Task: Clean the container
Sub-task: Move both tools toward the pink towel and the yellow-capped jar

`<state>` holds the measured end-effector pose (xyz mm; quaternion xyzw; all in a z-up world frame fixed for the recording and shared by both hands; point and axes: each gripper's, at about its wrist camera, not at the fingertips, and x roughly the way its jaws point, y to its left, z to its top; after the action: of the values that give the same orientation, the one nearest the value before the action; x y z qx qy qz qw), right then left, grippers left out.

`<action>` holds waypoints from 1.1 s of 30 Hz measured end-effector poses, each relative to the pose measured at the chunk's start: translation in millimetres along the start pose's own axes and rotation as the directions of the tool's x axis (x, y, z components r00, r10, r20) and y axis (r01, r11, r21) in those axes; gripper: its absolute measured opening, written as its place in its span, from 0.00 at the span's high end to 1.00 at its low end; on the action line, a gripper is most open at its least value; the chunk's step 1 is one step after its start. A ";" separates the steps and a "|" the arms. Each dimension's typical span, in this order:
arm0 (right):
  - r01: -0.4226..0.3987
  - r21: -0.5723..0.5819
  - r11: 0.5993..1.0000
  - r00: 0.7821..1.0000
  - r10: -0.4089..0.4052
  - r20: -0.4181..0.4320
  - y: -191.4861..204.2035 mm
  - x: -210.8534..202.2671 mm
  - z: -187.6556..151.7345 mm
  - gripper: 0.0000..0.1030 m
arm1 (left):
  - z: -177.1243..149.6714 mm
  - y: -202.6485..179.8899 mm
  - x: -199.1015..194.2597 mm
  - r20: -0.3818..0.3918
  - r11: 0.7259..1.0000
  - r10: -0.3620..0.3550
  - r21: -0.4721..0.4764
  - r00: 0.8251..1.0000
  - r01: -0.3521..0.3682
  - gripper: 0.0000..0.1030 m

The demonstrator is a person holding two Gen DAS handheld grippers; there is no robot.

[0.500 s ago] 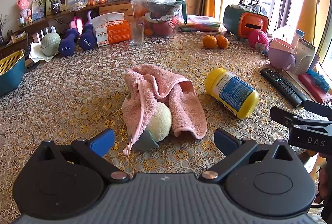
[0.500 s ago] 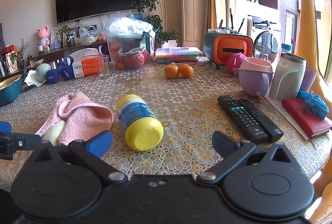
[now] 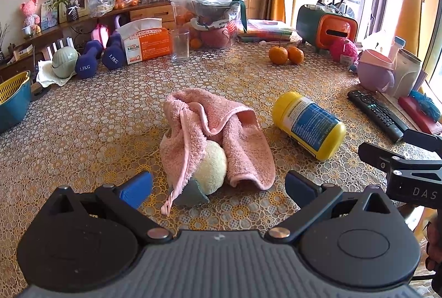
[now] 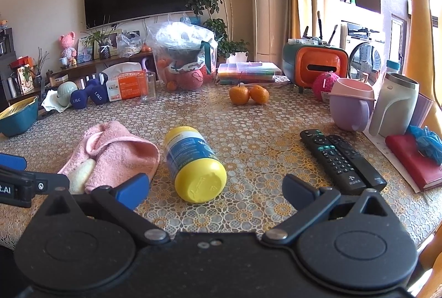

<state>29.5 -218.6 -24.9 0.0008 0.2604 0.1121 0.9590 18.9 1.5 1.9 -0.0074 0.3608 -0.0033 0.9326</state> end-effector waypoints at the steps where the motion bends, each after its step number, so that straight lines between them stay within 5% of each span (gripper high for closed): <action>1: 0.004 -0.002 1.000 1.000 -0.004 0.003 0.5 -0.1 0.2 0.00 | 0.4 0.8 0.3 -0.001 1.000 -0.001 -0.005 1.000 0.001 0.00; 23: -0.039 -0.044 0.998 0.999 0.038 -0.022 -0.6 13.0 2.5 0.01 | 11.1 1.2 17.3 -0.014 0.999 -0.037 0.007 0.999 0.037 0.00; 33: -0.052 -0.084 0.995 0.997 0.048 -0.059 0.9 44.0 3.2 0.05 | 24.4 -0.6 61.0 -0.054 0.997 -0.036 0.068 0.998 0.039 0.00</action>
<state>67.9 -208.1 -44.1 -0.0371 0.2825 0.1471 0.9472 80.4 0.4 -21.1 0.0183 0.3847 -0.0335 0.9223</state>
